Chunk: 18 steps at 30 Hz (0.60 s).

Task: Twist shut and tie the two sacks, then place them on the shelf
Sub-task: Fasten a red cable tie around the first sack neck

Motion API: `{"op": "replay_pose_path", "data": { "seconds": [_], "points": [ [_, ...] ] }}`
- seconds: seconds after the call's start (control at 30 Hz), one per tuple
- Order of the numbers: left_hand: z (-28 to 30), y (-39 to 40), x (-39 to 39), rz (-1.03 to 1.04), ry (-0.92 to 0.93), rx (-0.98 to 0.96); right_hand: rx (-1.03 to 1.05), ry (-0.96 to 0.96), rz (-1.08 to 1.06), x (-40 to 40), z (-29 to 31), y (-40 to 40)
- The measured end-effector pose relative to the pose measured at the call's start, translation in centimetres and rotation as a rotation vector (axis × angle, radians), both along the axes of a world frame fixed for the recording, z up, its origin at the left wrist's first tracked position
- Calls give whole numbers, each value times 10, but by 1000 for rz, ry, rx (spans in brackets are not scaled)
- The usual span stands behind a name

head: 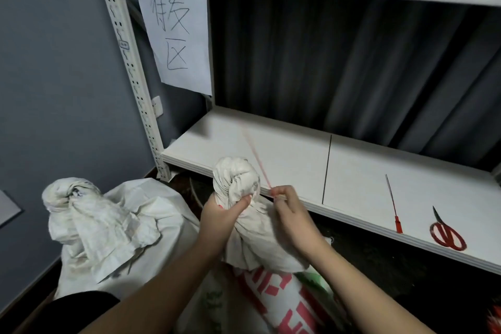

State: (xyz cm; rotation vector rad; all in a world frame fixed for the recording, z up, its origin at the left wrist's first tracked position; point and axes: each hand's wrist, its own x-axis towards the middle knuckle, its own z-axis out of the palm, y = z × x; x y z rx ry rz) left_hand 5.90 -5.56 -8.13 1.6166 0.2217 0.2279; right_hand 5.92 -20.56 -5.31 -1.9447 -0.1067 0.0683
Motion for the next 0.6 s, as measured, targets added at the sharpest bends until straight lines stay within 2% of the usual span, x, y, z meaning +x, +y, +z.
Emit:
{"op": "replay_pose_path", "data": {
  "seconds": [0.07,0.17,0.27,0.33,0.43,0.6],
  "points": [
    [-1,-1,-1,13,-2,13,-170,-107,-75,6,3,-11],
    [-1,-6,-6,30,2,113,-379,-147,-36,12,3,-16],
    [2,-7,-10,144,-118,530,-642,-197,57,12,-2,-12],
    [1,-3,-9,170,-207,748,-681,-232,108,10,-2,-10],
    [1,3,-7,83,-210,871,-676,-261,138,13,-1,-15],
    [-2,5,-7,57,-113,896,-582,-215,109,11,-5,-14]
  ]
}}
